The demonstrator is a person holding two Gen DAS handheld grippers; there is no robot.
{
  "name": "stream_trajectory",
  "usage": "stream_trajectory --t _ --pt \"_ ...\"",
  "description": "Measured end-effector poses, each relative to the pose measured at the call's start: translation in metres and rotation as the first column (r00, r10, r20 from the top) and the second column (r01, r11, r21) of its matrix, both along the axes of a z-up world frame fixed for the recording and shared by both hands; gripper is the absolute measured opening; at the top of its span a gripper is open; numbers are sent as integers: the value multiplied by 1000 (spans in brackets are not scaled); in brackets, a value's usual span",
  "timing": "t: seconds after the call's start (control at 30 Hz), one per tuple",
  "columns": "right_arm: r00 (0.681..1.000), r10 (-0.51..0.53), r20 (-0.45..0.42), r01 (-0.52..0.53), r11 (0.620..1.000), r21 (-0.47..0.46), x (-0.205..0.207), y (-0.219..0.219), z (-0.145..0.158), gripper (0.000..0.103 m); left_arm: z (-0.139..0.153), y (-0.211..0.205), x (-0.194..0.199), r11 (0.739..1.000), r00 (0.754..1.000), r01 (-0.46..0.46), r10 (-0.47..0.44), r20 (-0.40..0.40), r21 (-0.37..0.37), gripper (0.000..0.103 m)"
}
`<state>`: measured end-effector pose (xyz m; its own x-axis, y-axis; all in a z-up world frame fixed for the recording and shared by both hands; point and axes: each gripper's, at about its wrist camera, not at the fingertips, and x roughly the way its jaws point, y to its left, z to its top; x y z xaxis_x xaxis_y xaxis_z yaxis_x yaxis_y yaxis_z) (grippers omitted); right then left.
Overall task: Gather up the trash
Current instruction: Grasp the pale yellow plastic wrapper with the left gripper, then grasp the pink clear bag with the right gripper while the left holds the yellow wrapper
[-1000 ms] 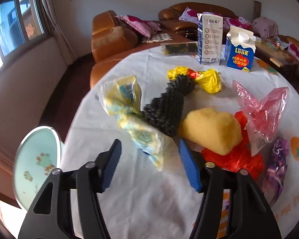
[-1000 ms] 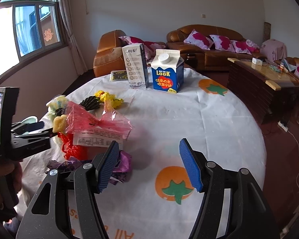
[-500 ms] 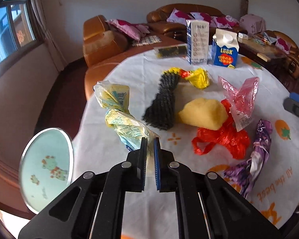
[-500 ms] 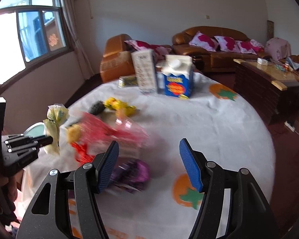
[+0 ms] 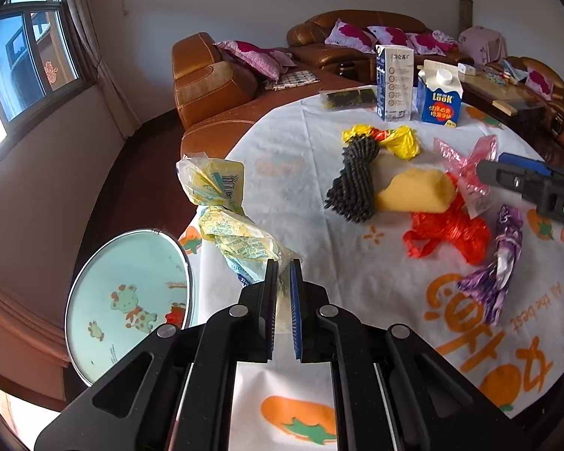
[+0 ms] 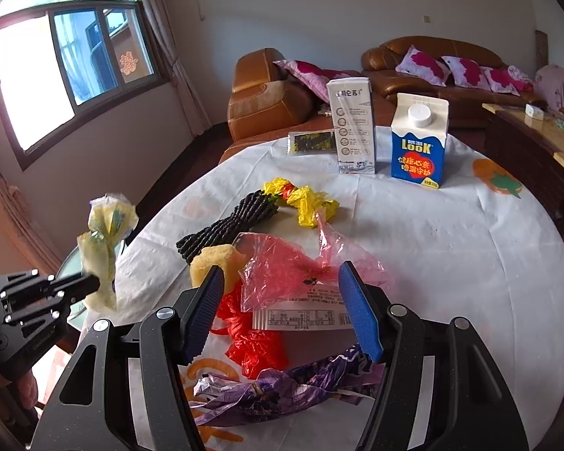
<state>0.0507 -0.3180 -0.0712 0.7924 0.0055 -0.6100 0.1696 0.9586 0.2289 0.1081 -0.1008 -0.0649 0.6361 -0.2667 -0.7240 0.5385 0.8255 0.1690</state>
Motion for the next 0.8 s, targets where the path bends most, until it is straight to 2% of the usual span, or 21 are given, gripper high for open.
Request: stream_trajectory --t 0.07,0.1,0.13,0.2,0.23,0.27,0.4,0.47,0.53,0.6,0.7,0.8 --pt "1000 -5 -12 5 1000 -8 3 -1 -1 51 -1 2 1 1000 1000 1 -1 -5 0 7" --pt "999 -20 -28 19 1000 -15 4 -4 -2 41 -2 4 1 1000 1000 3 -3 -8 -3 7" --pt "998 -37 -42 37 999 -14 3 -8 -3 40 -2 5 1 1000 1000 3 -3 -9 -6 7" --pt "997 -59 -58 57 998 -23 -3 -14 -3 40 -1 8 2 1000 1000 4 -4 -9 -11 7" --pt "995 -76 -66 72 996 -58 -11 -18 -3 40 -1 9 2 1000 1000 2 -2 -8 -11 7" --pt "992 -101 -75 93 991 -93 -19 -24 -4 40 -1 11 2 1000 1000 2 -2 -5 -10 7" --pt "969 -214 -119 199 972 -127 -44 -57 -15 41 -8 9 3 1000 1000 6 -6 -11 16 7" --pt "966 -235 -110 226 970 -91 -54 -69 -14 45 -10 7 2 1000 1000 11 -11 -9 22 7" --pt "969 -237 -67 232 970 -72 -59 -70 -7 53 -9 7 1 1000 1000 15 -14 -11 17 7" --pt "979 -198 -44 194 978 -79 -52 -62 -2 59 -8 6 1 1000 1000 15 -15 -15 11 7" --pt "983 -178 -48 176 984 -31 -41 -66 -3 59 -6 8 1 1000 1000 12 -12 -17 3 7" --pt "982 -156 -106 147 985 -90 -26 -63 -16 59 -8 11 0 1000 1000 13 -12 -20 12 7"
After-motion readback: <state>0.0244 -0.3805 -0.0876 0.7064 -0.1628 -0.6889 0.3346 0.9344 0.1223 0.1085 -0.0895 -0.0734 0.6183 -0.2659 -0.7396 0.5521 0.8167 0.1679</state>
